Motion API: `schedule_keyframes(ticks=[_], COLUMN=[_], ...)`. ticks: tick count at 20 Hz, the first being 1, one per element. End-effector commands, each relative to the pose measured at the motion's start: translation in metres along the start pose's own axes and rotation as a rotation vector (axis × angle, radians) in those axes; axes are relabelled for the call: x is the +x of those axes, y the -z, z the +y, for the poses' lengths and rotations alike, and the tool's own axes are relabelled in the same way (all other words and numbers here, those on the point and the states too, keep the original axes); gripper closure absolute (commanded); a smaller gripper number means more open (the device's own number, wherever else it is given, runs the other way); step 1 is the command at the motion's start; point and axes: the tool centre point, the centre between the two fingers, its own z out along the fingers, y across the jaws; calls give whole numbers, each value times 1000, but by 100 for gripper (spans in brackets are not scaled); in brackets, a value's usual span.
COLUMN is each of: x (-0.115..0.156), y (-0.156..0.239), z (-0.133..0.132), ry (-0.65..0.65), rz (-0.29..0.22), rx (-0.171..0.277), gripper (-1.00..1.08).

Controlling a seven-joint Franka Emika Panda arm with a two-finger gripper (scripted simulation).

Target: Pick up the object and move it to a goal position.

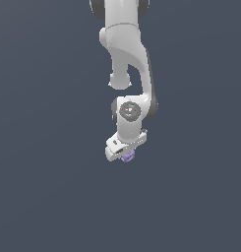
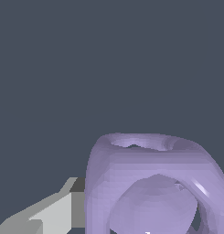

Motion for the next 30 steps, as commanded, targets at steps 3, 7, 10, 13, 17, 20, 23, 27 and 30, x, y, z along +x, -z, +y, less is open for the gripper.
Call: schedule_keyframes(ticks=[3,7,10,13,17,20,23,27,30], x=[0,0,0,2,7,13,21,33,43], y=[-1,-1,1,7,25,45,71,111,143], z=[0,0,0,-4,-14,-26,-41,-64,-83], ry=[0,0,0,0,0,0,0,0,1], rz=[0,0,0,0,0,0,0,0,0], rx=[0,0,0,0,0,-1,-1,-1,-1], gripper=[108,108,108,108,108,108,108,108,108])
